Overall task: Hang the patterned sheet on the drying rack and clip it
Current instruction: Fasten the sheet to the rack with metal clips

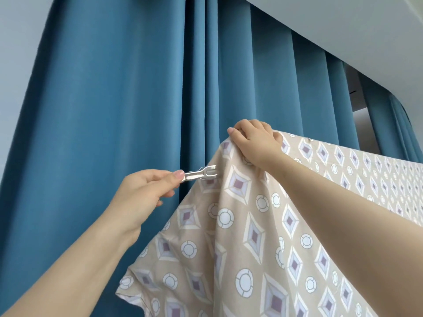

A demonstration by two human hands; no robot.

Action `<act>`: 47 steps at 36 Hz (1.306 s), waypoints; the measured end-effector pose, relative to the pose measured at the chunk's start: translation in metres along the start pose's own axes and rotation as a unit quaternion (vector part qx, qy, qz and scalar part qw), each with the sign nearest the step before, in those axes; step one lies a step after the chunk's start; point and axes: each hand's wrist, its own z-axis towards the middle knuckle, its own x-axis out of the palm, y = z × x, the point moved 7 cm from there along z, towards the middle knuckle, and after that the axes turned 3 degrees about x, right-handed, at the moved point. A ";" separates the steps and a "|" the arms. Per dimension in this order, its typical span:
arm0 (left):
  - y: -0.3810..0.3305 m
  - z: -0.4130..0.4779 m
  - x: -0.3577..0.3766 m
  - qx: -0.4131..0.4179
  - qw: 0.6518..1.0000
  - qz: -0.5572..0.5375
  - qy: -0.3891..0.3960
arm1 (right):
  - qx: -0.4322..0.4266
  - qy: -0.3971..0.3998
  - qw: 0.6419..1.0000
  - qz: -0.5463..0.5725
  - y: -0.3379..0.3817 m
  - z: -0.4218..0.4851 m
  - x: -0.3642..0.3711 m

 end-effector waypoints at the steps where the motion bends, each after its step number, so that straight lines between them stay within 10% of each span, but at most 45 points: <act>1: 0.000 -0.001 -0.002 0.010 1.000 0.014 -0.009 | 0.000 -0.001 1.000 0.000 0.000 0.000 0.000; 47: -0.018 0.015 0.026 0.073 0.993 0.038 -0.083 | 0.036 -0.001 0.998 0.060 -0.002 -0.003 -0.004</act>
